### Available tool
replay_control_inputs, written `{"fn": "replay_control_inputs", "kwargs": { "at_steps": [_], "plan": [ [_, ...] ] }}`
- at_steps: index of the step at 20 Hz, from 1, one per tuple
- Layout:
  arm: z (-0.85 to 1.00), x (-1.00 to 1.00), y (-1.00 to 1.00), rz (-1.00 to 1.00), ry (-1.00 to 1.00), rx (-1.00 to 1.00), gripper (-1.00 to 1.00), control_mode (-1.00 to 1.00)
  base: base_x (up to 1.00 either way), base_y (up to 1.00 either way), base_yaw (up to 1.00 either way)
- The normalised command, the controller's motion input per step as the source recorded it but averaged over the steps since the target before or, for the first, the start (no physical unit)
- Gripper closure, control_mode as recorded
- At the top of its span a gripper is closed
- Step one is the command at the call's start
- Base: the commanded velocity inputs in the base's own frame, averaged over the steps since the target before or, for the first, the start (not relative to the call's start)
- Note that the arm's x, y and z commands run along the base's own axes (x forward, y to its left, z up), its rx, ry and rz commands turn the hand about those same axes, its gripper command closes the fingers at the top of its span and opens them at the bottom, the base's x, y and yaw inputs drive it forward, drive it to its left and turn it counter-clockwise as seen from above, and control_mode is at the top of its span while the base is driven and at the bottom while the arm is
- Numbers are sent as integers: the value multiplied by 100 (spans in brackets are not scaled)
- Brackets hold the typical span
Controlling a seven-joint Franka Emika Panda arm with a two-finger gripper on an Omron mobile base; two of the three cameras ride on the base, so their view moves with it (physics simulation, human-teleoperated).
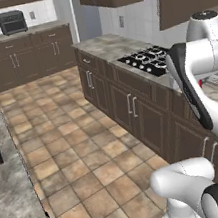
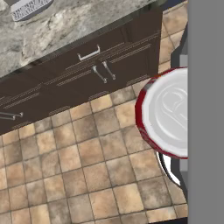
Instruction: Sort all alcoholic drinks to one cabinet, and non-alcoholic drinks to the other.
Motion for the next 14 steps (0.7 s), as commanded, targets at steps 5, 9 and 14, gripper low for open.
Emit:
{"fn": "replay_control_inputs", "kwargs": {
  "at_steps": [5,9,14],
  "plan": [
    [0,0,0,0,0,0,100,100,85,-3,-38],
    [0,0,0,0,0,0,100,100,63,-3,-57],
    [0,0,0,0,0,0,100,100,24,-25,-59]
  ]
}}
